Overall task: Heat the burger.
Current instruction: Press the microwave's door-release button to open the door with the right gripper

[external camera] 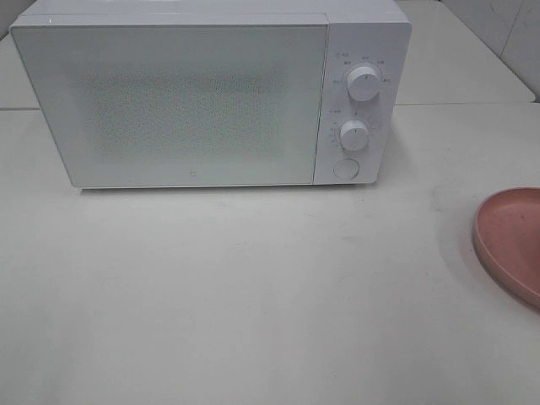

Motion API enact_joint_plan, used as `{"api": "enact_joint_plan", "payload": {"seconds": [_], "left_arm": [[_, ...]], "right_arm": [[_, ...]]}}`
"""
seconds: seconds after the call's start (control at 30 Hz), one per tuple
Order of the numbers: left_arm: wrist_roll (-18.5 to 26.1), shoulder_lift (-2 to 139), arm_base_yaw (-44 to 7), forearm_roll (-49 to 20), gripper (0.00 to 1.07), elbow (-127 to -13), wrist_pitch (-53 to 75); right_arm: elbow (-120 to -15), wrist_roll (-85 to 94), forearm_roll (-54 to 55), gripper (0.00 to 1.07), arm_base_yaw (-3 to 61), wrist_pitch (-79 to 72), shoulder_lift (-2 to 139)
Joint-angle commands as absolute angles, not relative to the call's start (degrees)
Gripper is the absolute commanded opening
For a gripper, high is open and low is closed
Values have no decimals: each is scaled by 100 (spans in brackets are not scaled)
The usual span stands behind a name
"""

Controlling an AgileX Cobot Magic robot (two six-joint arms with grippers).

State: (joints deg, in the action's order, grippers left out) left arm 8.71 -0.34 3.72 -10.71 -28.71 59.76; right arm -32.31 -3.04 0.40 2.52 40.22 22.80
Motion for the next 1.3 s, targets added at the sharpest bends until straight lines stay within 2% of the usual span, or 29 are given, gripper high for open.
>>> {"api": "enact_joint_plan", "payload": {"seconds": [0.03,1.13,1.3], "left_arm": [[871,-172,344,-1077,96,-2853,5953],[871,-172,344,-1077,96,-2853,5953],[871,-172,344,-1077,96,-2853,5953]], "right_arm": [[-3266,-338,57,73,269,3701,2475],[-3266,-688,57,73,269,-46,5804],[-3019,-682,57,73,269,-1564,6234]]}}
